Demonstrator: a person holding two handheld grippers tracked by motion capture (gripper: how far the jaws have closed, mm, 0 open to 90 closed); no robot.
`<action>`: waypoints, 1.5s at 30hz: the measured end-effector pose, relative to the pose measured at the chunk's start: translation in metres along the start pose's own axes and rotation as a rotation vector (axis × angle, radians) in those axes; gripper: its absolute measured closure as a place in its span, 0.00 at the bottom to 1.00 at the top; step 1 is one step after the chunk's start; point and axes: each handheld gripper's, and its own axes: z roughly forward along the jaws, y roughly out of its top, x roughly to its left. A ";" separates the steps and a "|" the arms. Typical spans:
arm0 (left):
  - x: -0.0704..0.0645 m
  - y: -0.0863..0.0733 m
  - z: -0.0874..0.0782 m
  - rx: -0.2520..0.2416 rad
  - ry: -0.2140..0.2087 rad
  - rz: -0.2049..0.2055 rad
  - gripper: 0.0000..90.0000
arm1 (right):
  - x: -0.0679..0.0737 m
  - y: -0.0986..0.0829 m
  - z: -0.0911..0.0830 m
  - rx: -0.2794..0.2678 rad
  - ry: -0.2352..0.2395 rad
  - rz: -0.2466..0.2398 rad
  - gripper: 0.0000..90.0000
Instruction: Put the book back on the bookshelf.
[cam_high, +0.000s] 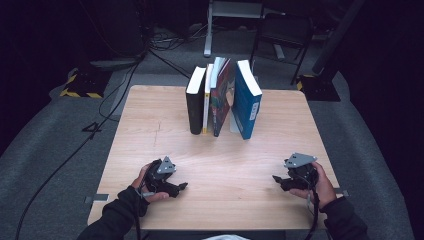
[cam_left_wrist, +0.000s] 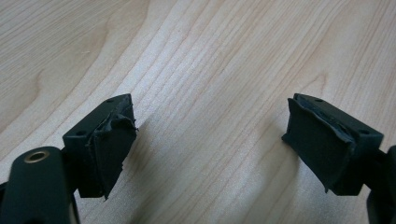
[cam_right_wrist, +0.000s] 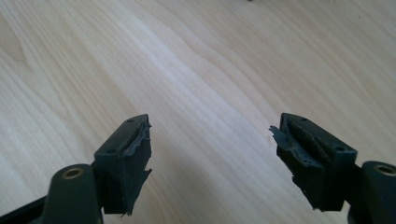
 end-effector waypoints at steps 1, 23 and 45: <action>0.000 0.000 0.000 0.000 0.000 0.000 0.18 | 0.000 0.000 0.000 0.000 0.000 0.000 0.29; 0.000 0.000 0.000 0.000 -0.002 0.000 0.18 | -0.021 -0.097 -0.021 -0.084 -0.003 0.223 0.29; 0.000 -0.001 -0.001 0.000 0.002 0.001 0.18 | -0.026 -0.114 -0.018 -0.138 0.006 0.319 0.25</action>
